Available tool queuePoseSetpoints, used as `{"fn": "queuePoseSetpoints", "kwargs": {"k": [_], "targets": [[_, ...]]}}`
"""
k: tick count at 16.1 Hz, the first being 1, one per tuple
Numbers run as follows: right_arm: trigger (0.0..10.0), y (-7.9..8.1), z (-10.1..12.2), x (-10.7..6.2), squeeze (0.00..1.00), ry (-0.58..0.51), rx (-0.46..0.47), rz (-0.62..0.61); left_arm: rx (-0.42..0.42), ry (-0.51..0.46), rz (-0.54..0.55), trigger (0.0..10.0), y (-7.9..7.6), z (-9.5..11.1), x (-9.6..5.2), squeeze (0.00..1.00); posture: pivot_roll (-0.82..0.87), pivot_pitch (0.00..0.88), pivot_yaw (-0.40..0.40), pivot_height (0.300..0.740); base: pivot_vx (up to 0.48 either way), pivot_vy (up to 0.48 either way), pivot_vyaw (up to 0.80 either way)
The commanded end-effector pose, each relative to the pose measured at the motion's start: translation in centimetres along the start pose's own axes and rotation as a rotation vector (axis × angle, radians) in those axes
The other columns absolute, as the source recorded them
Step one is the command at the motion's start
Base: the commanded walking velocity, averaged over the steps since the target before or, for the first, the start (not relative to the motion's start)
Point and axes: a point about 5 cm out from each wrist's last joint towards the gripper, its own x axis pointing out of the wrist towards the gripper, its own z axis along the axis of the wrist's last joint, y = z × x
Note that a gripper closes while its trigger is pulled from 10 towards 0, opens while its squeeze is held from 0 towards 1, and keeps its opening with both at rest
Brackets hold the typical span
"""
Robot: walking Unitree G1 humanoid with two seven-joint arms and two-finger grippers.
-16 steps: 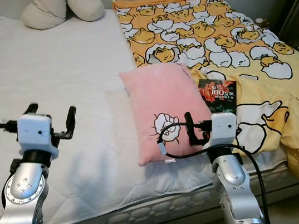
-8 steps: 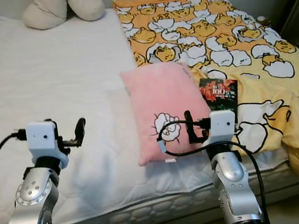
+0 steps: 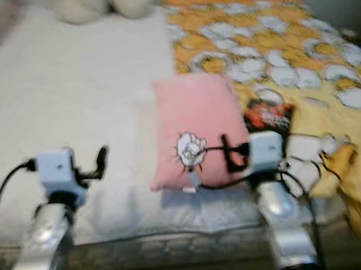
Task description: Clean up the room
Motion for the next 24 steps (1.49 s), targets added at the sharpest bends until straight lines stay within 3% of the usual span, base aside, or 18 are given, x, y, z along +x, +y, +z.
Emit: {"fn": "queuePoseSetpoints", "kwargs": {"k": [1,5,11,16,21,24], "targets": [[10.0,-0.7,0.3,0.1,0.0,-0.004,-0.023,-0.016,-0.004,-0.015,-0.018,10.0,-0.7,0.5,0.2,0.0,0.02,0.0,-0.036,0.719,0.0,-0.472,0.69],[10.0,-1.1,0.1,0.2,0.0,0.012,-0.037,-0.041,-0.018,-0.028,-0.027,10.0,-0.5,0.9,0.6,0.0,0.01,0.0,-0.032,0.719,0.0,-0.471,0.32],[10.0,-1.0,0.4,0.1,0.0,-0.023,-0.068,-0.036,0.005,-0.041,-0.09,10.0,-0.7,1.1,1.0,0.0,0.01,0.0,-0.031,0.719,0.0,0.0,-0.3],[10.0,-0.3,0.2,-0.1,0.0,-0.028,-0.056,-0.006,0.022,-0.037,-0.069,10.0,-0.2,1.0,0.9,0.0,0.01,0.0,-0.034,0.719,0.0,0.0,-0.11],[10.0,0.0,0.0,0.0,0.0,-0.02,-0.046,0.016,0.034,-0.054,-0.032,10.0,0.0,1.2,0.5,0.0,0.03,0.0,-0.043,0.719,0.0,0.446,0.0],[10.0,0.4,0.3,0.7,0.0,-0.02,-0.037,0.036,0.046,-0.064,-0.071,10.0,-0.5,1.8,1.0,0.0,0.03,0.0,-0.047,0.719,0.183,0.421,0.0]]}}
